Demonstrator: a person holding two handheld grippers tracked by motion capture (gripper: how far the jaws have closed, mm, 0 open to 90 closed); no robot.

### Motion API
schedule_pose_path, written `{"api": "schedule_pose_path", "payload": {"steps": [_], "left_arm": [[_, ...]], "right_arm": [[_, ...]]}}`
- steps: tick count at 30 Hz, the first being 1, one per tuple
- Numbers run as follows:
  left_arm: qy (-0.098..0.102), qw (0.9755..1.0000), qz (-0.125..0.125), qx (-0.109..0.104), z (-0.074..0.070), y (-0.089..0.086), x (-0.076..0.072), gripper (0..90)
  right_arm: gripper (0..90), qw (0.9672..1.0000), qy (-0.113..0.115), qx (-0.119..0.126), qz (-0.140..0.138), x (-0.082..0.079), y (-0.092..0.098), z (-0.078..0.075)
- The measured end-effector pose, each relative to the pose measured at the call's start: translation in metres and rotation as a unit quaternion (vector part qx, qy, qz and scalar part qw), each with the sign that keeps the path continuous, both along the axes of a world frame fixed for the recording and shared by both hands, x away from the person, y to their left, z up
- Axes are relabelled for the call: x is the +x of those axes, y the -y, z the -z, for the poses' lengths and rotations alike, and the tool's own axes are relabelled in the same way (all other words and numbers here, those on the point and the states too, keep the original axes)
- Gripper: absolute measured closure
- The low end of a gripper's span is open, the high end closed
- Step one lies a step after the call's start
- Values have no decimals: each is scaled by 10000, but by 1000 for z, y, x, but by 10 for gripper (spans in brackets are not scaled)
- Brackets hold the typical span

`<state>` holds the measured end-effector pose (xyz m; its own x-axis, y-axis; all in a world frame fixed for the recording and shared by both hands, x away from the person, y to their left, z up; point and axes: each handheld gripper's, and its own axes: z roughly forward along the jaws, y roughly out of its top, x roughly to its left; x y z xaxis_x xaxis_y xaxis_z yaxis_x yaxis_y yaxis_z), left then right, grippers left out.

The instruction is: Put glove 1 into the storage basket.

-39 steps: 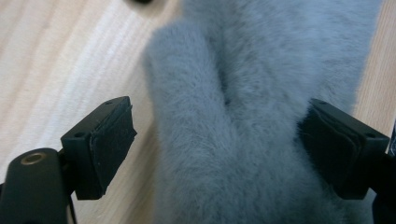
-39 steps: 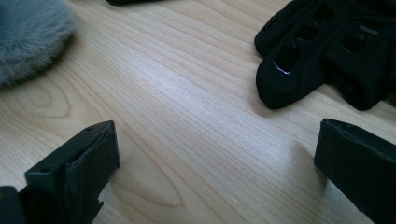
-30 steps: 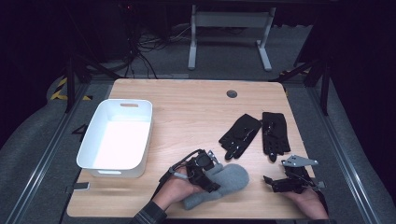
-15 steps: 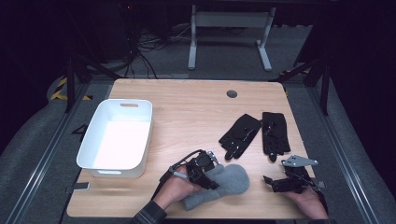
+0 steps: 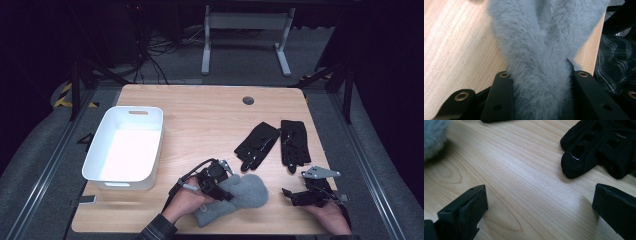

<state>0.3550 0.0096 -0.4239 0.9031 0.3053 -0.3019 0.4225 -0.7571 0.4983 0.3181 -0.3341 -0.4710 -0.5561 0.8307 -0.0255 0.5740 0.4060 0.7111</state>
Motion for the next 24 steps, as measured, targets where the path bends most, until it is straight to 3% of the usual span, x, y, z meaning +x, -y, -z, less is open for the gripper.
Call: {"api": "schedule_pose_path", "payload": {"steps": [5,13,18,24], "left_arm": [[19,9998,-126,-160,-6,-6,1,678],[226,9987,-313,-326,-27,-20,8,676],[273,9970,-503,-515,-40,-31,14,675],[380,9953,-678,-584,-55,-41,23,674]], "right_arm": [[4,10000,-2,2,1,0,0,0],[4,10000,-1,2,0,0,0,0],[4,10000,-3,9,-5,0,0,0],[4,10000,-2,3,1,0,0,0]]}}
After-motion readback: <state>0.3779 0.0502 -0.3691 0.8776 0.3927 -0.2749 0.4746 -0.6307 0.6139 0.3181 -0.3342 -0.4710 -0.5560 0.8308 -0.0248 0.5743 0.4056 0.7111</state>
